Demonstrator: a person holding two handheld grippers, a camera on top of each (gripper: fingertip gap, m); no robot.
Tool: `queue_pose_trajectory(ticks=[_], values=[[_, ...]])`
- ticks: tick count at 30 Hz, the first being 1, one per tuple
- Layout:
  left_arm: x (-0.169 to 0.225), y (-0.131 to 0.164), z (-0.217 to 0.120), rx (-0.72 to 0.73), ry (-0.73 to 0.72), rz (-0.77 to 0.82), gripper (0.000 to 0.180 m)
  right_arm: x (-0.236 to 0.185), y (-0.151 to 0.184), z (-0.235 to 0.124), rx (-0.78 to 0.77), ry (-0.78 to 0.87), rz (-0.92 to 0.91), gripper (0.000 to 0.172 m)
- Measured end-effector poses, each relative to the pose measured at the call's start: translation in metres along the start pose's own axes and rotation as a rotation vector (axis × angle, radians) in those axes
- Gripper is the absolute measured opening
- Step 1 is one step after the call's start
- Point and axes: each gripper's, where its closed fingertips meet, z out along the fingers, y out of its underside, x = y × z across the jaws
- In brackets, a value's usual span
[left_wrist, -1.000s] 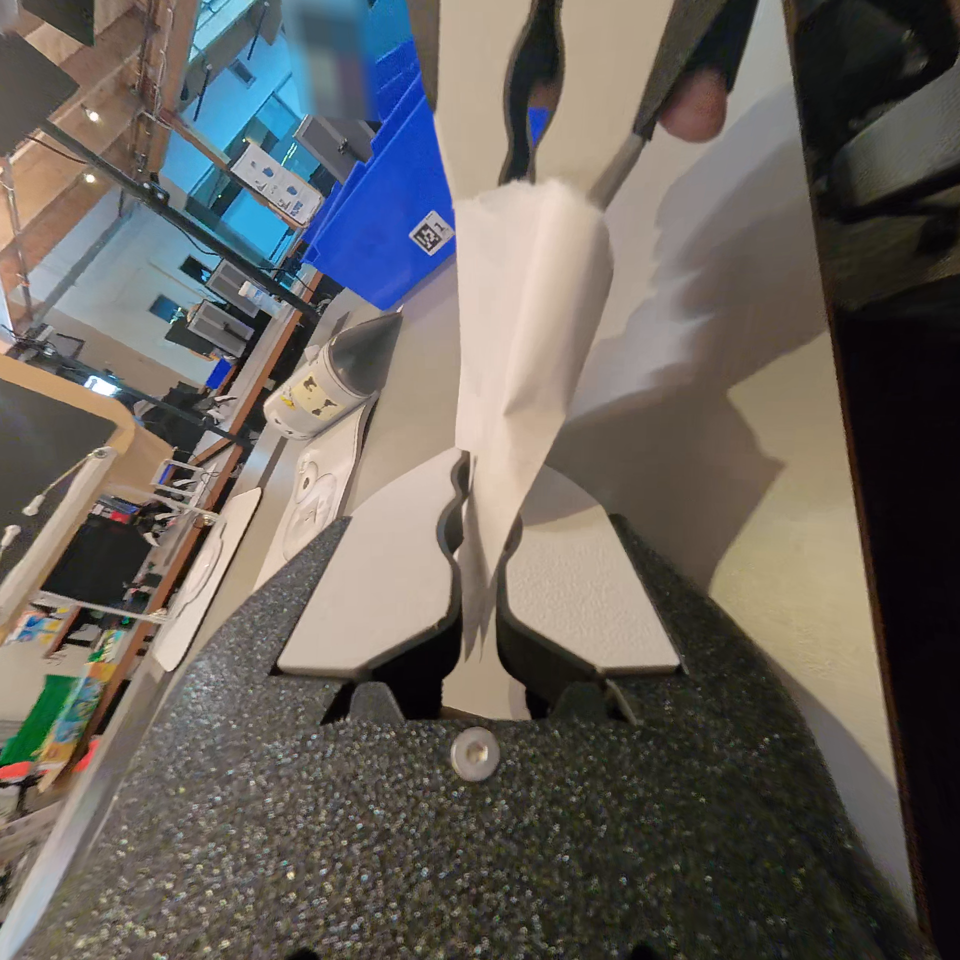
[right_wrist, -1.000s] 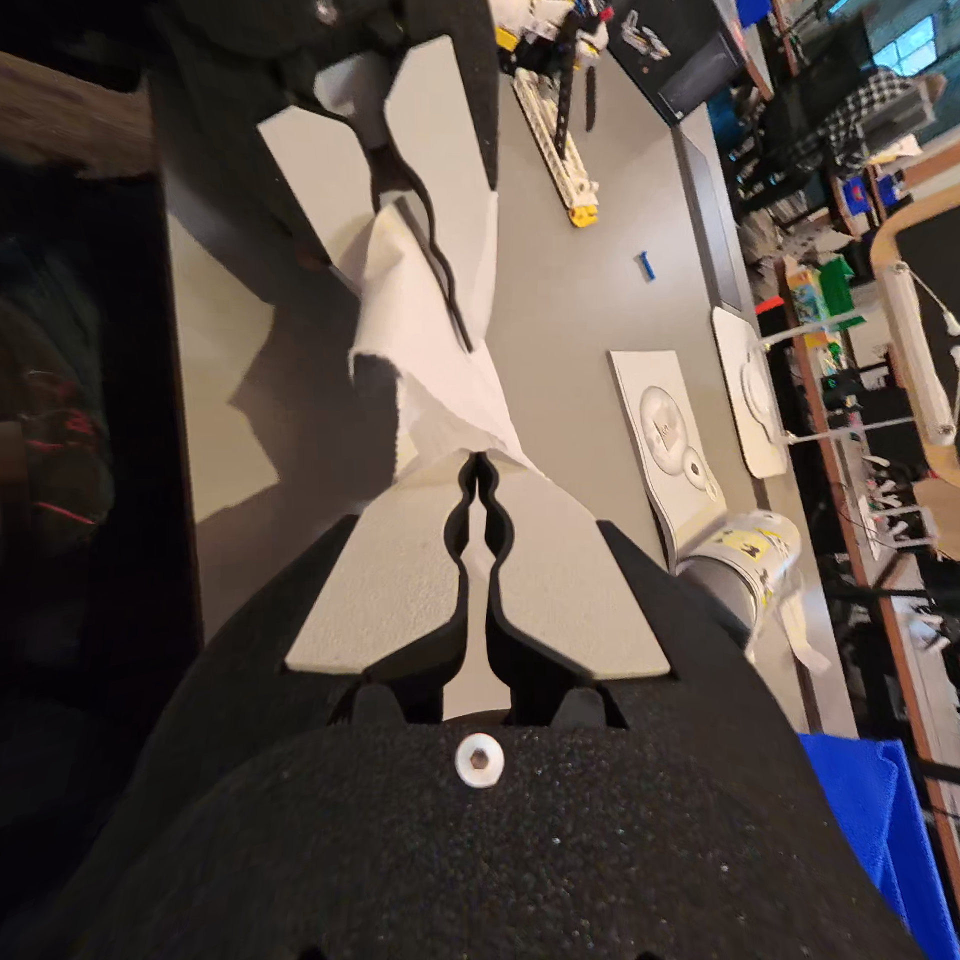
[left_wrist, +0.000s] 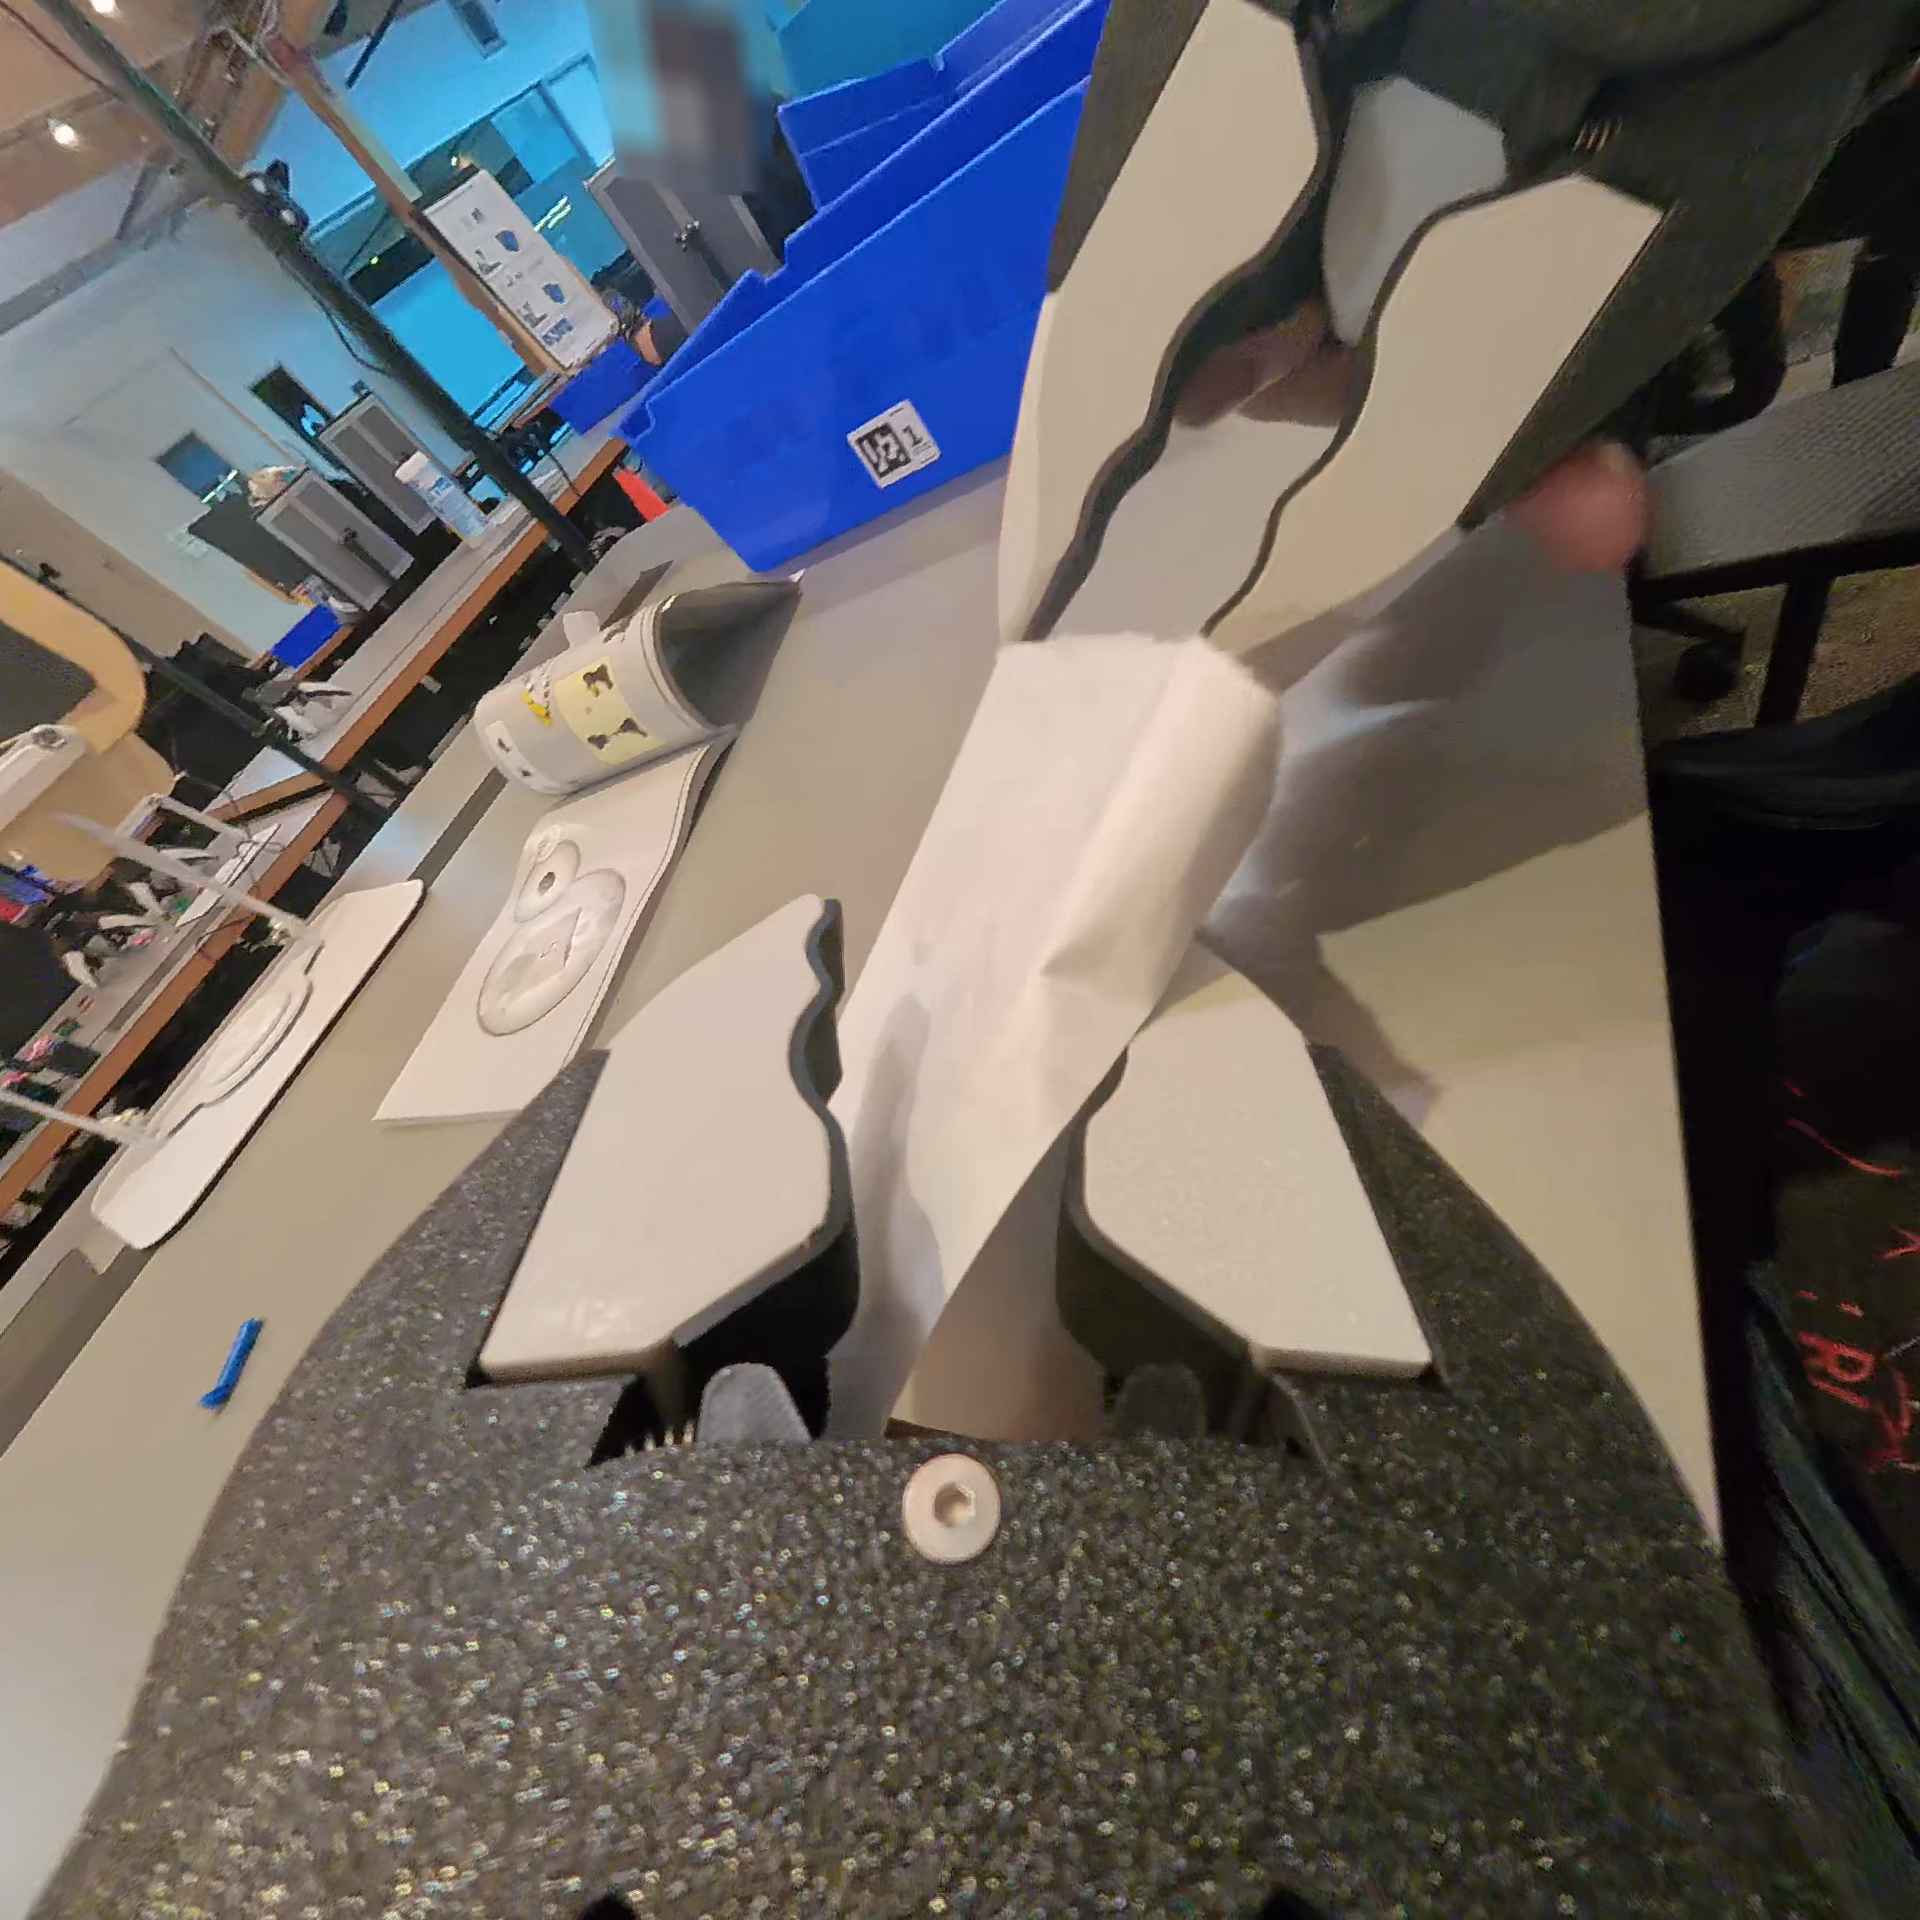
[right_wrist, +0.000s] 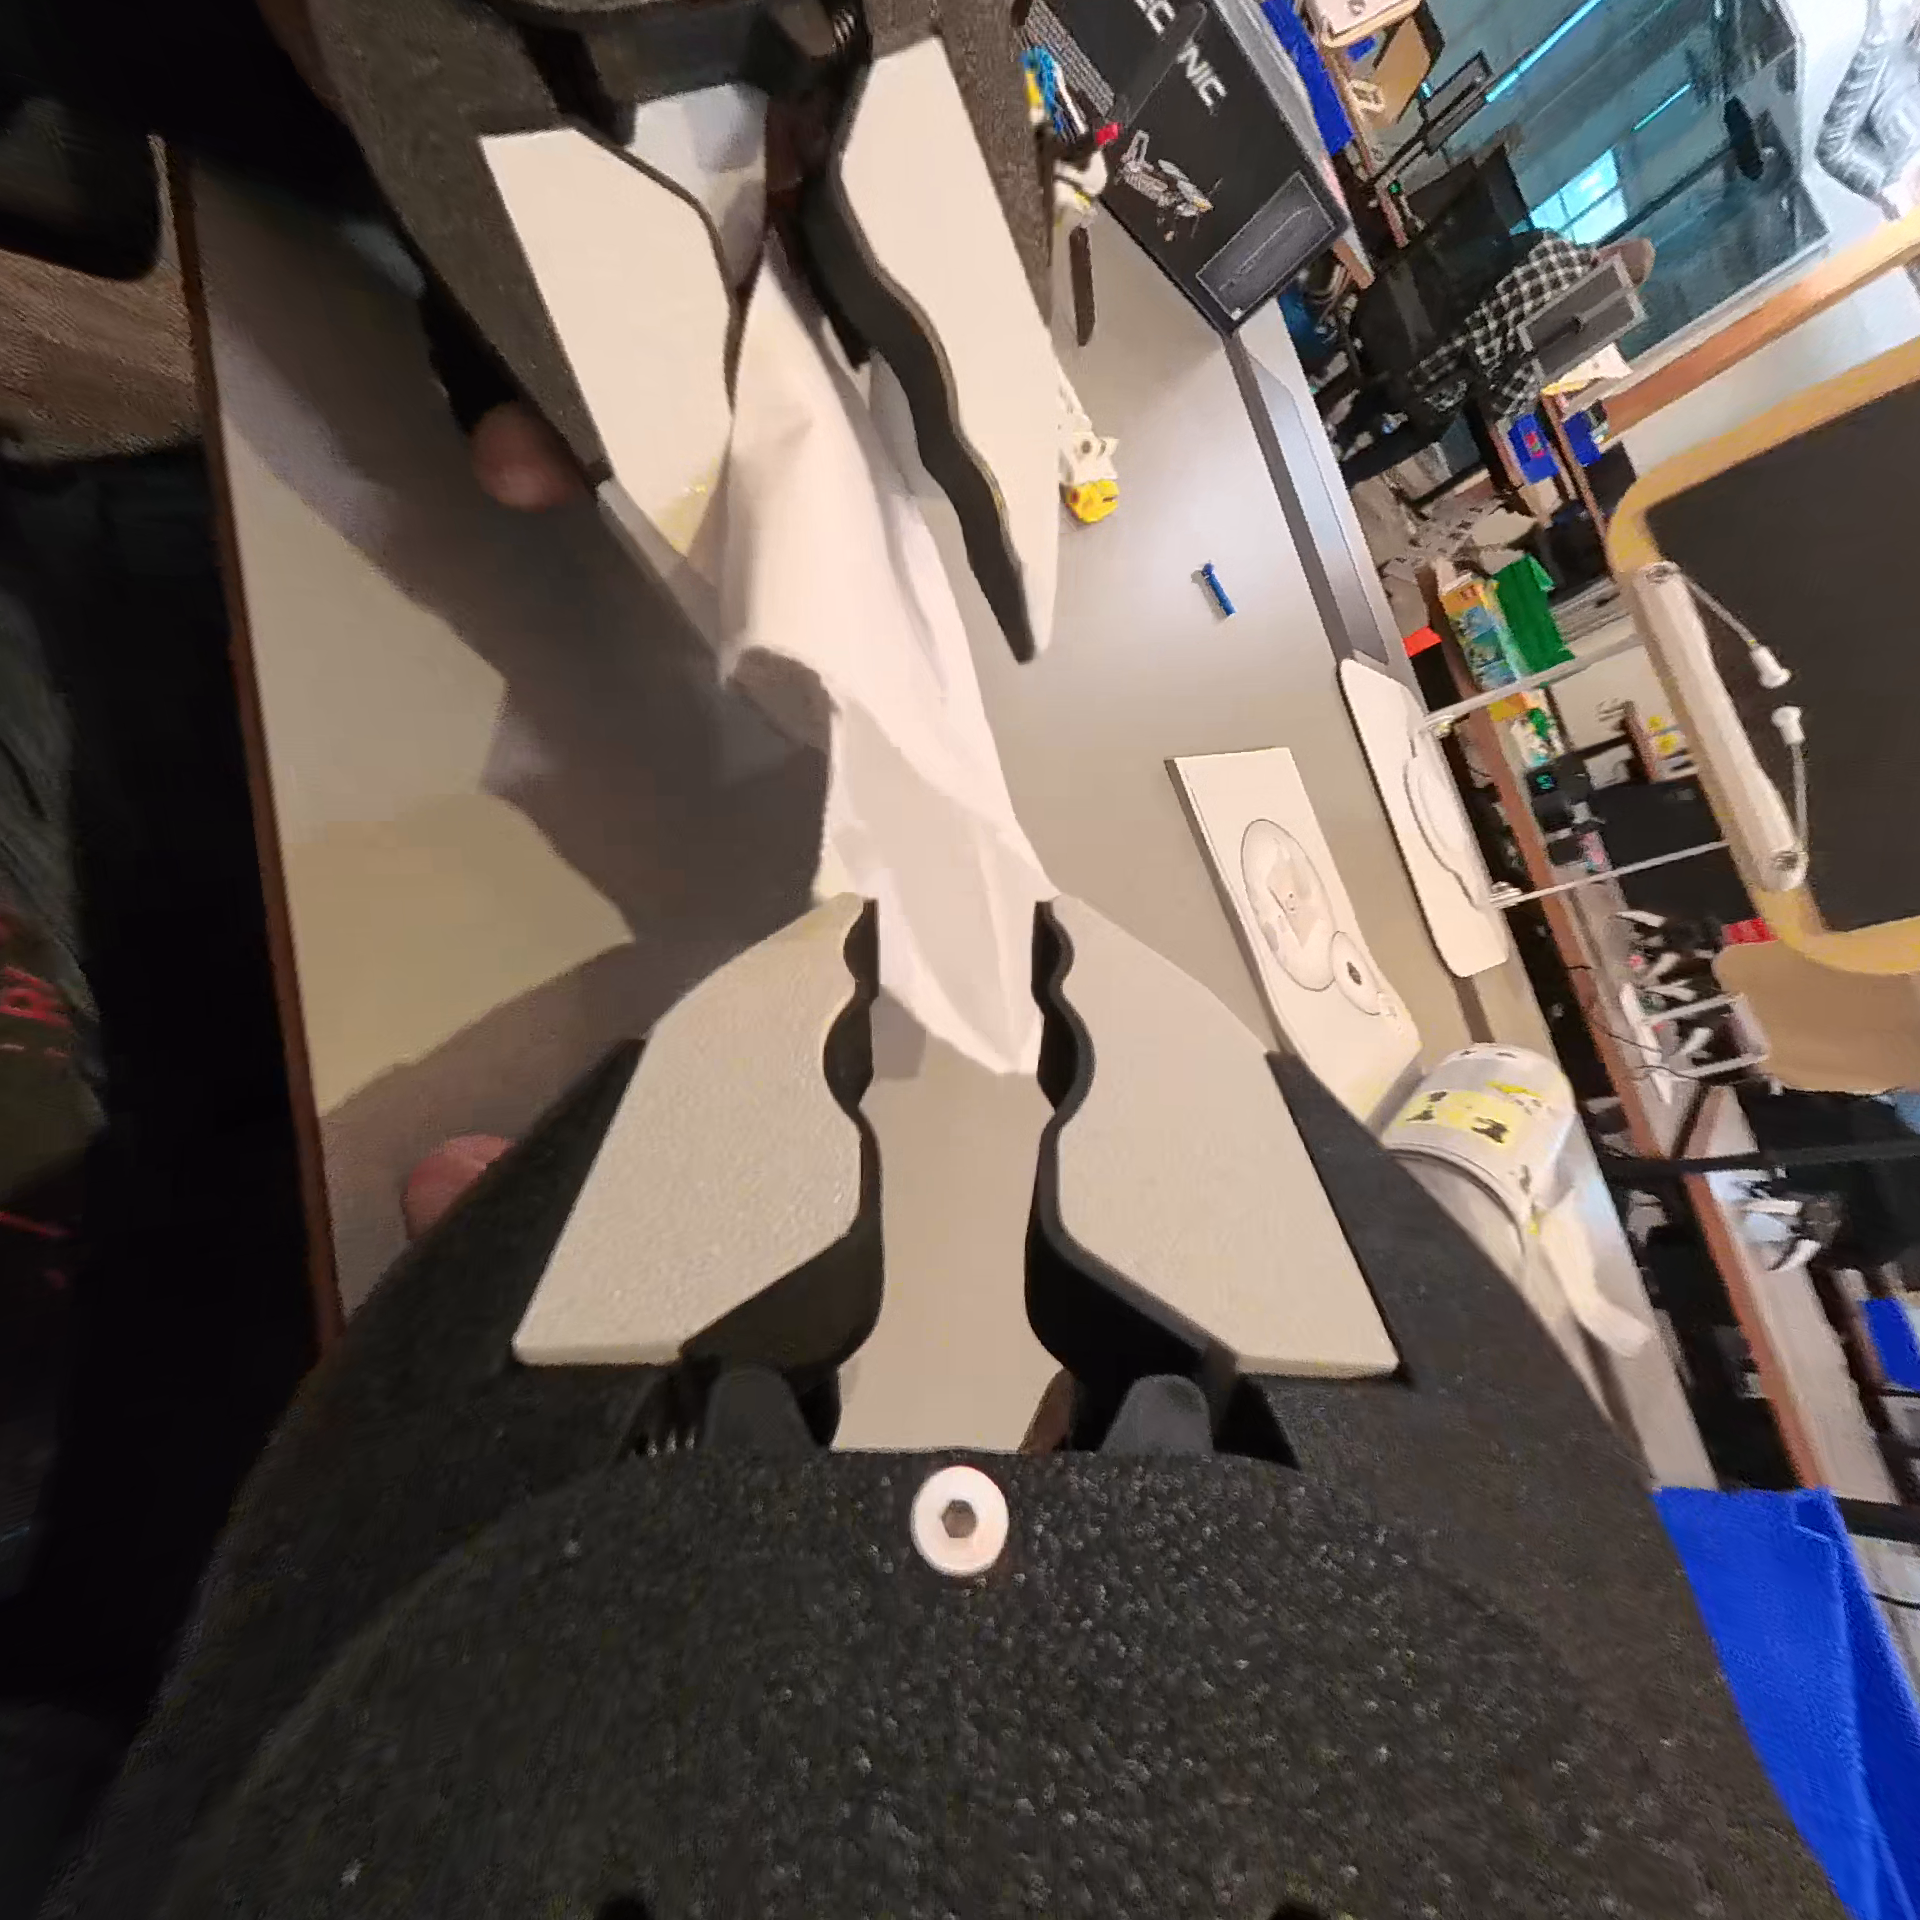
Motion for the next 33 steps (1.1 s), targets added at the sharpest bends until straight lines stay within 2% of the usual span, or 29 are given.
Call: queue_pose_trajectory(ticks=[7,14,22,25,27,29,31,33], values=[[-0.002,0.003,0.002,-0.026,-0.018,-0.023,0.033,-0.012,0.004,0.008,-0.034,-0.029,-0.091,0.022],[-0.004,0.003,0.001,-0.035,-0.011,-0.067,0.028,-0.019,0.001,0.002,0.016,-0.093,-0.070,0.018],[-0.001,0.003,0.001,-0.035,0.026,-0.085,0.029,-0.030,-0.003,0.002,0.020,-0.208,-0.114,0.024],[-0.002,0.002,0.000,-0.028,0.034,-0.105,0.027,-0.038,-0.004,0.000,0.031,-0.287,-0.086,0.034],[-0.002,0.001,0.000,-0.026,0.043,-0.107,0.027,-0.033,-0.002,0.004,0.012,-0.259,-0.075,0.034],[-0.001,-0.001,-0.001,-0.011,0.054,-0.125,0.026,-0.024,0.001,0.011,-0.028,-0.188,-0.075,0.025],[-0.004,-0.005,-0.002,0.013,0.048,-0.156,0.029,-0.013,0.002,0.015,-0.040,-0.111,-0.051,0.004],[-0.012,-0.008,-0.006,0.042,0.007,-0.196,0.037,-0.002,0.000,0.016,-0.014,-0.086,0.074,0.000]])
